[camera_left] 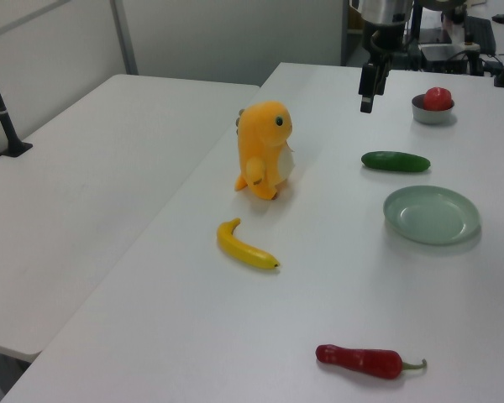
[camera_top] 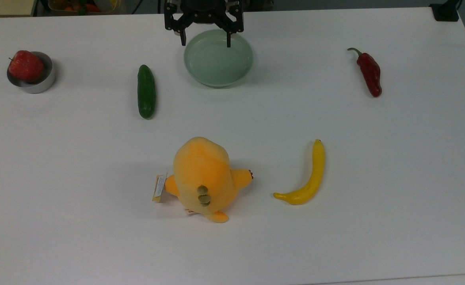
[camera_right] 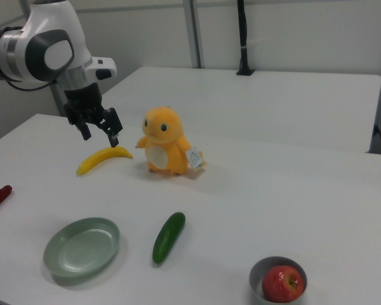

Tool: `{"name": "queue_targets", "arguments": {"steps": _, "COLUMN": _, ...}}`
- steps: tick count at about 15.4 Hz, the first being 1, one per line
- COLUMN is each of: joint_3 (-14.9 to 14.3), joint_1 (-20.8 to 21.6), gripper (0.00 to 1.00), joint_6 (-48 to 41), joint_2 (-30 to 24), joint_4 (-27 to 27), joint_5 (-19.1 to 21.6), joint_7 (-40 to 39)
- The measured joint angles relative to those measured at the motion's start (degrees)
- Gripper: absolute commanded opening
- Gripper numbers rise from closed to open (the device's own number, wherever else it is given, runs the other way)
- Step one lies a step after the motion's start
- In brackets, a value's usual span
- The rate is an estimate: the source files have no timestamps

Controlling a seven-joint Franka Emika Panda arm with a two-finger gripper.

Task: Put the red apple in the bowl

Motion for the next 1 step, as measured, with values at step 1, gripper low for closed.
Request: {"name": "queue_targets", "arguments": {"steps": 1, "joint_3": -0.08, "joint_1": 0.01, "gripper": 1.00, "joint_6": -0.02, "joint_2": 0.00, "joint_4": 0.00, "joint_5": 0.00, "joint_7": 0.00}}
